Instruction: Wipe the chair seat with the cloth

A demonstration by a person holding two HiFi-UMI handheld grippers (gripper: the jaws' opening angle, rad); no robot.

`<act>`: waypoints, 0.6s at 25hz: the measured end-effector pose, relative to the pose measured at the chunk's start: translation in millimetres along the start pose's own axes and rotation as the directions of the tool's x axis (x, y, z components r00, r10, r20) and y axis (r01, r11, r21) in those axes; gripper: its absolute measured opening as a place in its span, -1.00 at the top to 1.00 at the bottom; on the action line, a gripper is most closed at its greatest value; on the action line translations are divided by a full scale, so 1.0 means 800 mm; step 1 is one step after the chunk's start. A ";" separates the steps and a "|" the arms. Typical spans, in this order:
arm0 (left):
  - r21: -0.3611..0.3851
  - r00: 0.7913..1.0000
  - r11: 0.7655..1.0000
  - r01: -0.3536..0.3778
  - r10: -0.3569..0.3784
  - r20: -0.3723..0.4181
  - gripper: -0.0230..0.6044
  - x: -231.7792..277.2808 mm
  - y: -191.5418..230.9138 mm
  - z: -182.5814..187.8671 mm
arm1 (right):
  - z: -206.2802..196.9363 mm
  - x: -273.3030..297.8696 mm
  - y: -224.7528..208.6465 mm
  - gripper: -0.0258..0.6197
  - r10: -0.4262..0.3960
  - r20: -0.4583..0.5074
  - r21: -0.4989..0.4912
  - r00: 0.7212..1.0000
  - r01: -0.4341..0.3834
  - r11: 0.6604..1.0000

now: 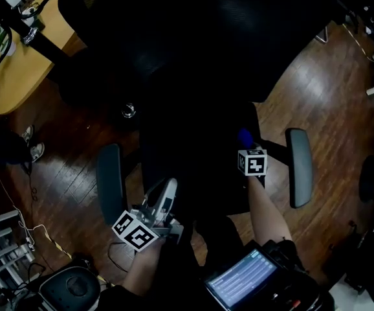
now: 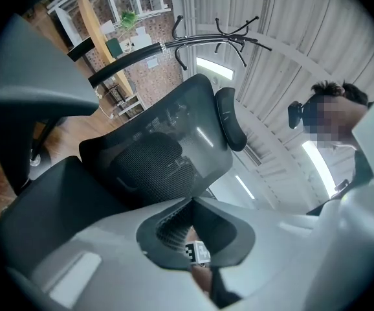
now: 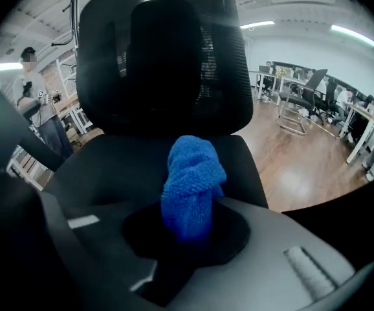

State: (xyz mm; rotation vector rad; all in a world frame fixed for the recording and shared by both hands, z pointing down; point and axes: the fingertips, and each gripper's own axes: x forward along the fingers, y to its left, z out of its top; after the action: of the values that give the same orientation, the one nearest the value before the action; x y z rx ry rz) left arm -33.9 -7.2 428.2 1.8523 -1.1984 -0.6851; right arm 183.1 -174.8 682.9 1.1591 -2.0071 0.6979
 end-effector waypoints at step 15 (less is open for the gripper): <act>-0.016 0.997 1.000 -0.017 0.018 0.074 0.95 -0.039 0.005 0.015 | 0.029 0.004 0.188 0.77 0.276 0.071 -0.043 0.959 -0.273 0.961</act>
State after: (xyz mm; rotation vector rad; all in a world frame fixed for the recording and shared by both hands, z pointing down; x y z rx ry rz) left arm -58.0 16.6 425.7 1.8157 -1.2514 -0.7570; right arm 42.1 -125.3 656.3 0.9080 -2.2621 0.7633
